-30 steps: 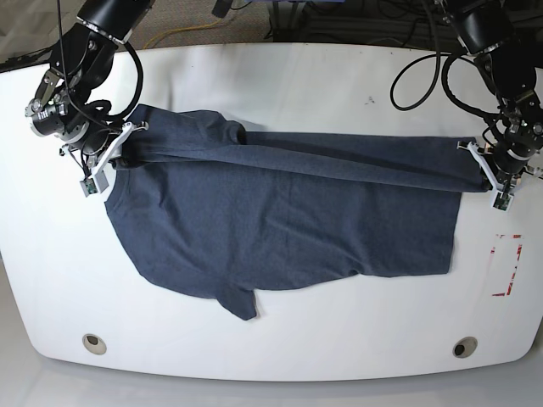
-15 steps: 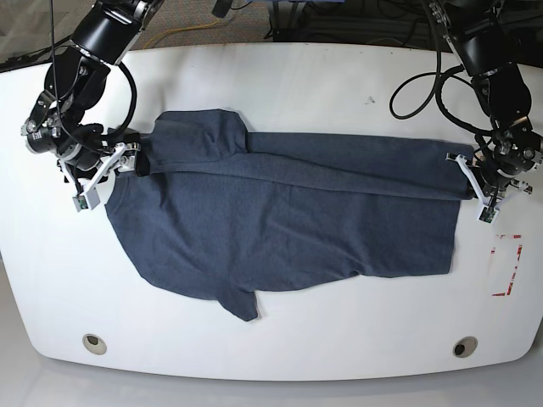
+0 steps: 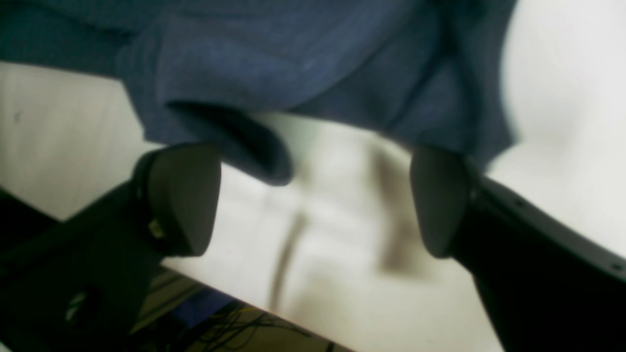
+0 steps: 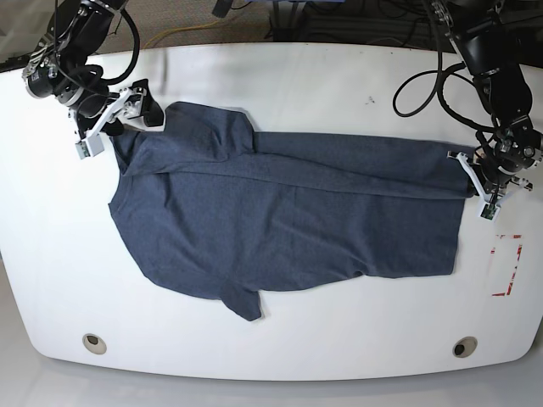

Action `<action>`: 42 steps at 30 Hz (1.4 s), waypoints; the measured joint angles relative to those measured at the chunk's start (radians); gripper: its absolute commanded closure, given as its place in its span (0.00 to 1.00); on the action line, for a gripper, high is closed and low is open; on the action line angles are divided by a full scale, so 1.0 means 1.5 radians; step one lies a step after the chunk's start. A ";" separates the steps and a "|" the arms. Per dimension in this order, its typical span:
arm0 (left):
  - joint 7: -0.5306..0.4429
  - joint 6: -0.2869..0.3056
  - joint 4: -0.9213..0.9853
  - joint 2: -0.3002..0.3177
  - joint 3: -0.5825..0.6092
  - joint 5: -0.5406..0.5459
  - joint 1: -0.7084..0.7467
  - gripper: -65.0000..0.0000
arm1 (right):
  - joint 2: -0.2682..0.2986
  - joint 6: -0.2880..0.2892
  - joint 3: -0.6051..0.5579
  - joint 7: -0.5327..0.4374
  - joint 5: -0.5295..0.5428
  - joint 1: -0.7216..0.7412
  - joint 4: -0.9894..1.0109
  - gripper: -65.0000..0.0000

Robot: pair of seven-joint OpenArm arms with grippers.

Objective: Fold the T-shirt properly
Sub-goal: 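Release the shirt with the right gripper and regrasp the folded edge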

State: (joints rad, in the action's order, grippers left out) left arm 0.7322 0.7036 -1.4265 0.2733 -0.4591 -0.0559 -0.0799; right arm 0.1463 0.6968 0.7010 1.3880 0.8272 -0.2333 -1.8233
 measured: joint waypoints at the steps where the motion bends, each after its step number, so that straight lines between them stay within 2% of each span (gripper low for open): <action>1: 0.000 0.000 0.000 0.000 0.000 0.000 0.000 0.99 | -0.005 0.000 -0.002 0.000 0.002 -0.002 0.000 0.10; 13: 0.000 0.000 -0.001 0.005 -0.001 0.000 0.019 0.99 | -0.029 0.000 -0.089 -0.011 0.006 0.000 0.001 0.12; 15: 0.000 0.000 -0.001 0.007 0.000 0.000 0.017 0.99 | -0.034 0.000 -0.096 -0.019 -0.001 0.007 0.002 0.27; 20: 0.000 0.000 -0.001 0.007 0.001 0.002 0.017 0.99 | -0.042 0.000 -0.101 -0.028 -0.042 0.030 0.002 1.00; 27: -0.001 0.000 -0.001 0.007 0.000 0.002 0.016 0.99 | -0.021 -0.003 -0.100 -0.026 -0.048 0.082 0.001 1.00; 32: -0.005 0.000 0.001 0.007 0.000 0.000 0.016 0.99 | 0.001 -0.003 -0.101 -0.031 -0.049 0.166 0.024 0.99; 36: -0.015 0.000 0.001 0.007 0.001 0.000 0.016 0.99 | 0.019 0.001 -0.105 -0.032 -0.043 0.224 0.110 0.99; 40: -0.015 0.001 0.001 0.007 0.000 0.001 0.017 0.99 | 0.055 0.001 -0.114 -0.030 -0.050 0.268 0.223 0.99; 42: -0.016 0.002 0.001 0.010 0.002 0.003 0.016 0.99 | 0.078 0.000 -0.137 -0.035 -0.060 0.280 0.267 0.91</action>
State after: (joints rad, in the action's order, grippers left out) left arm 0.7090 0.7059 -1.4246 0.2882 -0.4561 -0.0513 -0.0559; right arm 0.2626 0.6968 0.4953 1.3350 0.7376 0.1871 -1.4231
